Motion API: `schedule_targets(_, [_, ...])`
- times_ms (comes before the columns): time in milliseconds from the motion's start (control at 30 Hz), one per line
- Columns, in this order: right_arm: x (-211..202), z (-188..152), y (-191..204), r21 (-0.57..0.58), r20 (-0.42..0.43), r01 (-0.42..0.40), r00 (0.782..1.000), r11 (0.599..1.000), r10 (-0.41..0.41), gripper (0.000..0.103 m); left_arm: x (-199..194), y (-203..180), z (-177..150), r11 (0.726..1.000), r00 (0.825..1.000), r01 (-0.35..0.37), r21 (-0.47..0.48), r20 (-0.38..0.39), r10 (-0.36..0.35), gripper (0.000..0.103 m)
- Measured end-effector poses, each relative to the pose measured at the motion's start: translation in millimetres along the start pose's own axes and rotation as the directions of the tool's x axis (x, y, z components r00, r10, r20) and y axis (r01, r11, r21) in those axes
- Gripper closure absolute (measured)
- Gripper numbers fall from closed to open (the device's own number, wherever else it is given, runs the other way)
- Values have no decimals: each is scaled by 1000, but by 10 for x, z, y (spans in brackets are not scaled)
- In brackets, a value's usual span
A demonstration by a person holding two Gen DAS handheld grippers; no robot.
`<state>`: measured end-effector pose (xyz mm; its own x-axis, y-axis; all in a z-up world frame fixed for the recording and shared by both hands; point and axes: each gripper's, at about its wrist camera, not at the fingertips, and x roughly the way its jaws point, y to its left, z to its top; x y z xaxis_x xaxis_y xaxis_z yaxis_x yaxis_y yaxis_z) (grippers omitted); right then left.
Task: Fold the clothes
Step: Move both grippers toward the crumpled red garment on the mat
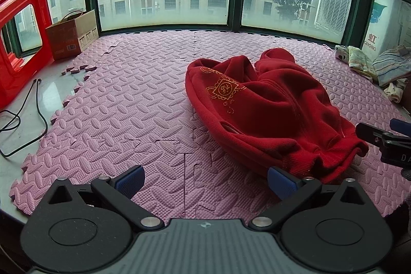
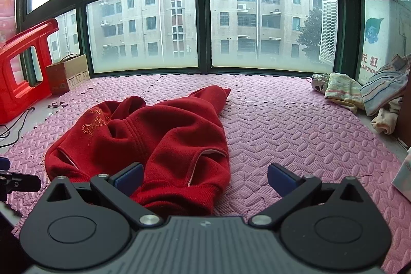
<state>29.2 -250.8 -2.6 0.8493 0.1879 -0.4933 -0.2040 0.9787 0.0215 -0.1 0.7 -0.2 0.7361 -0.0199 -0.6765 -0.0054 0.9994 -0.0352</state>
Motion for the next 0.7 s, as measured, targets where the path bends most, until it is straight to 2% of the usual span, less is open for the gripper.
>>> schedule_targets(133, [22,31,-9,6,-8,11,1000,1000,-10,0,6,24,-4,1000,1000,-4,4,-14,4,0])
schedule_targets(300, [-36,-1,20,4,-4,-8,1000,1000,8,0,14,-129,-14,1000,1000,2,5,-19,-2,0])
schedule_targets(700, [-25,12,42,-15,-45,-30,999,999,29,0,-21,-185,-58,998,999,49,41,-19,-48,0])
